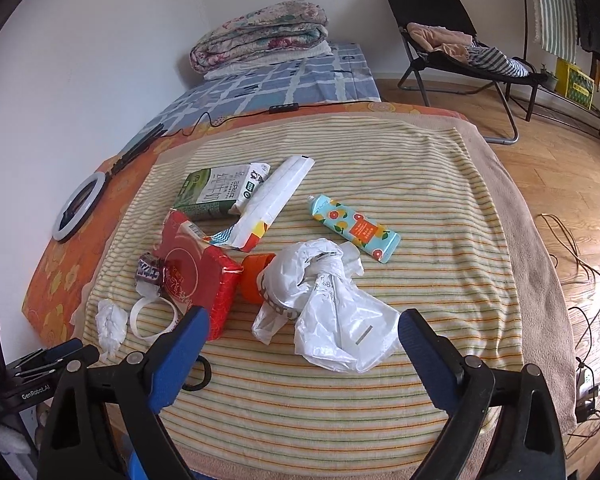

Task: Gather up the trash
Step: 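Grasp the white tissue with the left gripper while the right gripper grasps the white plastic bag, then lift the tissue and the plastic bag and carry both over the blue basket, then open both grippers to drop the tissue and bag into the basket, then grasp the white wristband with the left gripper while the right gripper grasps the black hair tie, then lift the wristband and hair tie and carry both over the blue basket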

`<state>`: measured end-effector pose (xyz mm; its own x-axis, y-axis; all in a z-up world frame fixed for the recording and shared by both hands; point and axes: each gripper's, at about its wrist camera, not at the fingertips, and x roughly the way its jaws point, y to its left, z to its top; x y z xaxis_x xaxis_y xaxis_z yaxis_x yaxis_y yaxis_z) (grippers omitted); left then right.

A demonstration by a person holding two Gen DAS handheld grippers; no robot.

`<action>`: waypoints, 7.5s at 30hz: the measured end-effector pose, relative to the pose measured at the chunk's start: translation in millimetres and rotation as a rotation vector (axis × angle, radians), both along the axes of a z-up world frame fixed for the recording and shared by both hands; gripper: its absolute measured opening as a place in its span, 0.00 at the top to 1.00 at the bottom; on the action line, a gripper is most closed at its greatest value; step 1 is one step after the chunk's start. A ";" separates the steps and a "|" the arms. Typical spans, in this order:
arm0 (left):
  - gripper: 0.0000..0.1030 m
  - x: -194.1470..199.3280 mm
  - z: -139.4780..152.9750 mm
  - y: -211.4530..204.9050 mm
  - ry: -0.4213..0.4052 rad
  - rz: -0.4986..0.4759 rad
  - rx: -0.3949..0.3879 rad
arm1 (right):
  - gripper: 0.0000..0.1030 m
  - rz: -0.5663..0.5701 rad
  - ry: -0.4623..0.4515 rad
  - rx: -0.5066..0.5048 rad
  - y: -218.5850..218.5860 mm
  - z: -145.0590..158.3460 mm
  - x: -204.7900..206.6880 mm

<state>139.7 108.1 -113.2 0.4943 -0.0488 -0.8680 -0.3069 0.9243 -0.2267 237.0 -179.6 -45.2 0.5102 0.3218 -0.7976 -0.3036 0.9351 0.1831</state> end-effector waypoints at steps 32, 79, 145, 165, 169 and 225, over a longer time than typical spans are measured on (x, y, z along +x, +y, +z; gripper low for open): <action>0.87 18.1 -5.0 7.1 -0.007 -0.023 0.005 | 0.72 0.000 0.118 0.049 10.5 -26.6 42.7; 0.90 -90.1 39.1 -61.7 -0.105 -0.139 0.003 | 0.73 0.144 0.001 0.098 -13.0 25.5 -71.3; 0.42 -139.7 -37.5 -91.9 0.101 -0.132 -0.011 | 0.13 0.244 0.227 -0.061 6.4 -74.7 -199.2; 0.42 -46.7 9.9 -45.3 -0.020 -0.078 -0.021 | 0.13 0.252 0.060 0.004 17.7 -37.9 -160.2; 0.42 -28.6 6.1 -39.1 -0.012 -0.077 -0.036 | 0.13 0.265 0.054 0.008 27.1 -36.9 -147.6; 1.00 15.1 -13.6 -12.9 -0.017 -0.032 0.005 | 0.90 0.279 0.051 -0.031 67.8 -70.2 -62.9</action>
<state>154.8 95.1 -126.9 0.5068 -0.0608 -0.8599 -0.2730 0.9348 -0.2270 174.1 -111.8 -115.4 0.3643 0.4194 -0.8315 -0.5410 0.8221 0.1776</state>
